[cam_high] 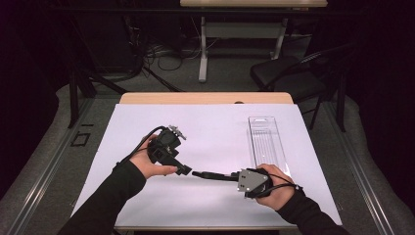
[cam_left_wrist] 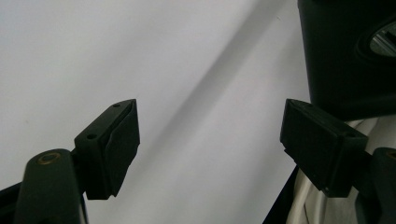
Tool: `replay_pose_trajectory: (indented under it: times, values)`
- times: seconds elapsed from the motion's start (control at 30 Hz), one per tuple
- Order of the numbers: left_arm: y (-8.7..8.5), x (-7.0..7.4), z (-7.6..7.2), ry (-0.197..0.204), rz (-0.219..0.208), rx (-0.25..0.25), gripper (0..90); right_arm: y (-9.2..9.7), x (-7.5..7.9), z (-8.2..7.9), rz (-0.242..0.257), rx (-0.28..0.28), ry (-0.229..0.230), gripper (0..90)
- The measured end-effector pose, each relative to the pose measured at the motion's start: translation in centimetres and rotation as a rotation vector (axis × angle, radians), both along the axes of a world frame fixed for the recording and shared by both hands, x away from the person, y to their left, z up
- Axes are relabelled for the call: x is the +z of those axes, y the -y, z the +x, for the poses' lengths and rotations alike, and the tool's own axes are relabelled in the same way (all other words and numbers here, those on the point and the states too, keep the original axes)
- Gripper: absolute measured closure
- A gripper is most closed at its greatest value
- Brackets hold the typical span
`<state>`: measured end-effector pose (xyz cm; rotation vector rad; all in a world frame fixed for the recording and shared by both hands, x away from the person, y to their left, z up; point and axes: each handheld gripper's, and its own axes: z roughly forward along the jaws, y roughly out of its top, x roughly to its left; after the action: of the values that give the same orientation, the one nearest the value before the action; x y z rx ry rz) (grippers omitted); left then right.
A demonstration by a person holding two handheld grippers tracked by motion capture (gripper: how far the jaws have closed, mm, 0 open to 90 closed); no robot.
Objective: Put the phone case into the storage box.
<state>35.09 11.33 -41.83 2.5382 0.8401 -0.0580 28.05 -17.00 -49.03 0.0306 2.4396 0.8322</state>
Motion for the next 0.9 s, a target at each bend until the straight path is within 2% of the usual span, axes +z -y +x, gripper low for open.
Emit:
replay_pose_trajectory:
  times: [0.07, 0.23, 0.43, 0.53, 0.67, 0.8, 0.9]
  values:
    - [-0.1, 0.0, 0.0, 0.003, 0.002, -0.003, 20.2, 0.1, 0.0, 0.1, 0.022, -0.010, -0.038, 88.6]
    - [-0.2, -0.1, 0.0, 0.004, -0.008, 0.001, 20.8, 0.3, -0.1, 0.4, 0.059, -0.032, -0.099, 88.6]
    - [-0.1, -0.1, -0.2, 0.016, -0.034, -0.014, 22.3, 0.4, -0.1, 0.6, 0.079, -0.043, -0.126, 88.6]
    - [-0.1, -0.1, -0.3, 0.026, -0.059, -0.037, 23.9, 0.4, -0.2, 0.8, 0.107, -0.035, -0.142, 88.6]
    - [0.0, -0.1, -0.5, 0.052, -0.092, -0.053, 24.9, 0.5, -0.2, 1.1, 0.141, -0.040, -0.165, 88.6]
    - [0.2, -0.1, -0.9, 0.112, -0.147, -0.074, 26.3, 0.7, -0.1, 1.2, 0.172, -0.036, -0.191, 88.6]
    - [0.4, -0.1, -1.1, 0.127, -0.177, -0.099, 27.1, 0.8, -0.1, 1.3, 0.202, -0.040, -0.212, 88.5]
